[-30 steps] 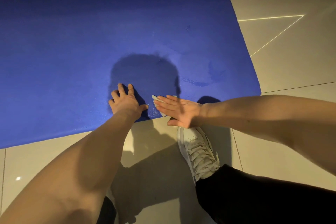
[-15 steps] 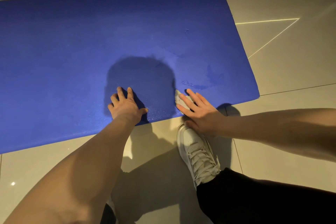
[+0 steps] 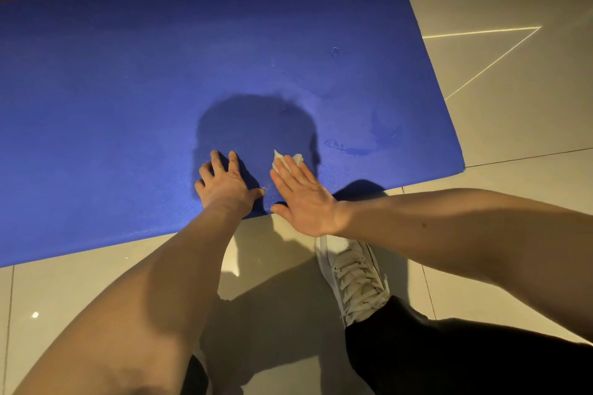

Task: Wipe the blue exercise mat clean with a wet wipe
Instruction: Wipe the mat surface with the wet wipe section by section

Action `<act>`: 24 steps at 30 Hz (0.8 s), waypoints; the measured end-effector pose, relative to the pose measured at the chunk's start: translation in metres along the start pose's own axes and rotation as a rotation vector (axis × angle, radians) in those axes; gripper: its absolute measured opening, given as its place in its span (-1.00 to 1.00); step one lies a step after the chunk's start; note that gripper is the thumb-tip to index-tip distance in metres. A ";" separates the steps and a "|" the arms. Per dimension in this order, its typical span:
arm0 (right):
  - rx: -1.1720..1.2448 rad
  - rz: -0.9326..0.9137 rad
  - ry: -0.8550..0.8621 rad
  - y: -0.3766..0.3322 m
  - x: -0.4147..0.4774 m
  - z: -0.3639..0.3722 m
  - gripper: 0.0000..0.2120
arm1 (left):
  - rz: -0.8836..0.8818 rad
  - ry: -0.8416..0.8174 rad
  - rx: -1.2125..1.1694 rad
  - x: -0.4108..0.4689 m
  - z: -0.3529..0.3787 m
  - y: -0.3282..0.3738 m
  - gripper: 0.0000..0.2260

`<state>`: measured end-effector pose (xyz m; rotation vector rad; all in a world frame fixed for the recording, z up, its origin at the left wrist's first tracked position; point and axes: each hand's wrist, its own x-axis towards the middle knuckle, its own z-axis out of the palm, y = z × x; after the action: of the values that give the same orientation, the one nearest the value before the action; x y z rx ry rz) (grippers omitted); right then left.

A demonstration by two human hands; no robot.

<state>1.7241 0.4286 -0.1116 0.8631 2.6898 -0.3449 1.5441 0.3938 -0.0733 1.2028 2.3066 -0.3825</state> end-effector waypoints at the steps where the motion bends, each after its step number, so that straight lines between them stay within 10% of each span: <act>1: 0.037 -0.035 -0.014 0.000 0.003 -0.006 -0.30 | 0.000 -0.001 0.000 0.000 -0.001 0.000 -0.05; 11: -0.068 0.209 0.018 -0.008 0.007 -0.003 -0.26 | 0.006 0.012 -0.028 0.001 0.002 -0.002 -0.05; 19: -0.055 -0.051 0.000 0.015 0.013 -0.009 -0.31 | 0.007 0.006 -0.038 0.000 0.000 -0.003 -0.06; 24: 0.193 0.338 0.133 0.060 -0.006 -0.012 -0.23 | 0.021 0.010 -0.061 0.001 0.001 -0.004 -0.06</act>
<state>1.7617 0.4764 -0.1060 1.4183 2.5906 -0.4877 1.5409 0.3918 -0.0747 1.2009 2.2953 -0.2974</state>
